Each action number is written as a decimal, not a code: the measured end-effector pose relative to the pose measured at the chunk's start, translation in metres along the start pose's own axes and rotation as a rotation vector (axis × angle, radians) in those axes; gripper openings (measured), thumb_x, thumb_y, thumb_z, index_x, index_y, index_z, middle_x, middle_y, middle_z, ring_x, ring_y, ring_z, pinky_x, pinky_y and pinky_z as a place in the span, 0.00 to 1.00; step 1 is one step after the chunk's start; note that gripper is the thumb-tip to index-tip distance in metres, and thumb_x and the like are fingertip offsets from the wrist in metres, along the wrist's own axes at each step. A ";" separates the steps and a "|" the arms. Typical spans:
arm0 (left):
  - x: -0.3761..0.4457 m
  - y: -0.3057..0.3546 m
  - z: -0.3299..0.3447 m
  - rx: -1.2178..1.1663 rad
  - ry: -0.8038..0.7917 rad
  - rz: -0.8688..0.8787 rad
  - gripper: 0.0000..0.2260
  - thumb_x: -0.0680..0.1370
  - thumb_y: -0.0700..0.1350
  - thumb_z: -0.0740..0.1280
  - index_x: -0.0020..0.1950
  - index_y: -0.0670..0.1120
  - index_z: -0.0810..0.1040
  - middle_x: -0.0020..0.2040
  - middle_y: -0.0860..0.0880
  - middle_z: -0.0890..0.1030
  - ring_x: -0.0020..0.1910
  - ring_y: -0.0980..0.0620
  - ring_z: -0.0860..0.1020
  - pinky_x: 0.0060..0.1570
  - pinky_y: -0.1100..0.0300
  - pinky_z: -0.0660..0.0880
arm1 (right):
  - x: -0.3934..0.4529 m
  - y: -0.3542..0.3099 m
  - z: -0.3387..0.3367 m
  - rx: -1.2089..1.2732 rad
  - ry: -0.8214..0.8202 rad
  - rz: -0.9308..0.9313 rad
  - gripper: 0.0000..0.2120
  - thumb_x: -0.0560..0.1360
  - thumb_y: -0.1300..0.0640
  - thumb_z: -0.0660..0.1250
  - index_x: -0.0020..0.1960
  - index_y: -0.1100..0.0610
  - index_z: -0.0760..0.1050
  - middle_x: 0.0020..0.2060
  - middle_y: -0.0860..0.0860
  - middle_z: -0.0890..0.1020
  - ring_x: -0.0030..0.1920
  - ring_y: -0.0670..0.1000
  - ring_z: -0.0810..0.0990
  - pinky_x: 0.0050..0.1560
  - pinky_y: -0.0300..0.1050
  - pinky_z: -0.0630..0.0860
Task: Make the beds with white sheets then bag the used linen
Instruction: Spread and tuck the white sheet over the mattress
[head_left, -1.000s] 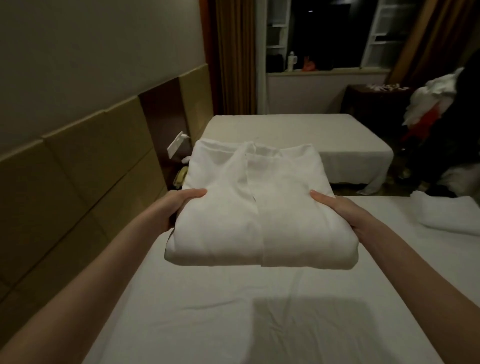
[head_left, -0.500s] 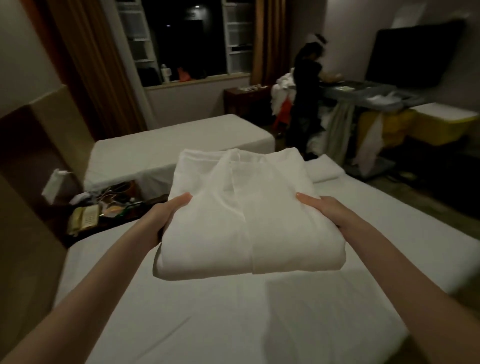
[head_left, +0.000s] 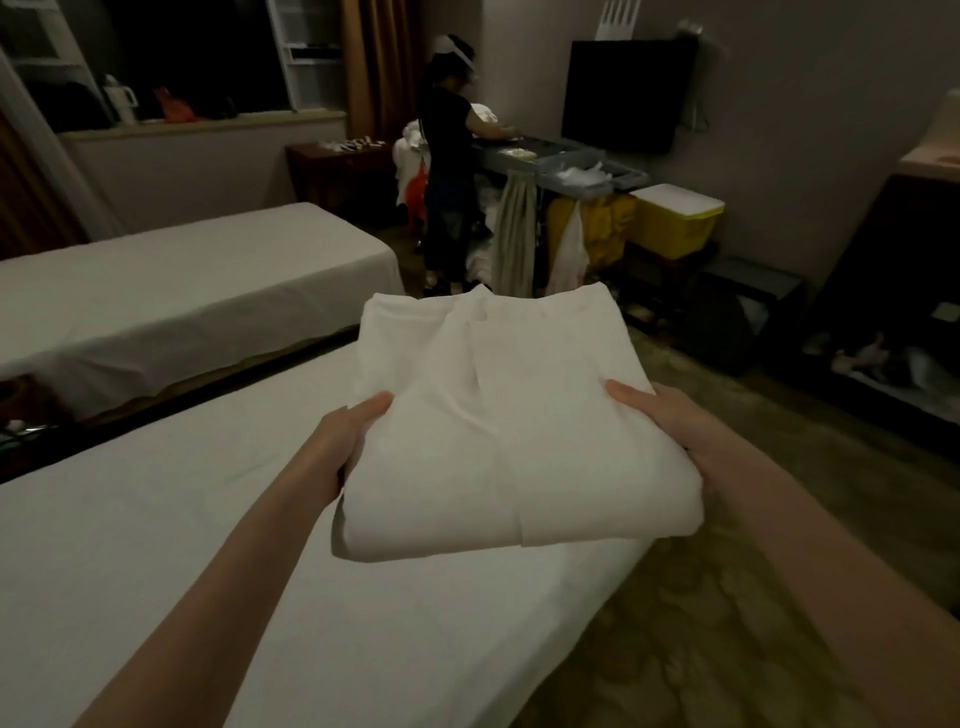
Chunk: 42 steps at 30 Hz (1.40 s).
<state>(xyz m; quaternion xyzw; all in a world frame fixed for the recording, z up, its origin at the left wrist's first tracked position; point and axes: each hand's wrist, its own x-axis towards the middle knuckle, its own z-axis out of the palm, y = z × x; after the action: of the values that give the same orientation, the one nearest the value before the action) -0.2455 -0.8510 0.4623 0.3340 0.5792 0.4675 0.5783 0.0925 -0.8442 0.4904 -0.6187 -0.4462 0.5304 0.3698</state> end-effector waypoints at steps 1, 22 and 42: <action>0.007 -0.006 0.021 -0.004 0.000 -0.016 0.22 0.75 0.52 0.71 0.65 0.42 0.76 0.56 0.44 0.83 0.54 0.43 0.80 0.59 0.50 0.74 | 0.005 0.005 -0.021 -0.003 0.022 0.015 0.29 0.74 0.43 0.68 0.71 0.54 0.68 0.56 0.49 0.78 0.49 0.51 0.78 0.46 0.48 0.73; 0.277 -0.035 0.362 0.074 -0.062 -0.150 0.18 0.76 0.51 0.70 0.61 0.43 0.74 0.49 0.46 0.81 0.44 0.49 0.80 0.50 0.56 0.73 | 0.272 0.061 -0.287 0.092 0.305 0.241 0.29 0.73 0.43 0.70 0.68 0.56 0.71 0.52 0.50 0.78 0.45 0.50 0.77 0.37 0.44 0.70; 0.468 -0.171 0.503 -0.065 0.597 -0.383 0.27 0.75 0.57 0.70 0.65 0.39 0.74 0.55 0.44 0.79 0.50 0.47 0.78 0.51 0.55 0.72 | 0.645 0.136 -0.360 -0.211 -0.150 0.352 0.40 0.70 0.41 0.72 0.74 0.57 0.62 0.68 0.53 0.72 0.63 0.57 0.73 0.62 0.55 0.72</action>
<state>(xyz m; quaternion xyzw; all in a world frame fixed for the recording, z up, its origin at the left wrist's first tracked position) 0.2239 -0.3963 0.1899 0.0493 0.7595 0.4458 0.4711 0.4943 -0.2738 0.2118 -0.6811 -0.4108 0.5817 0.1703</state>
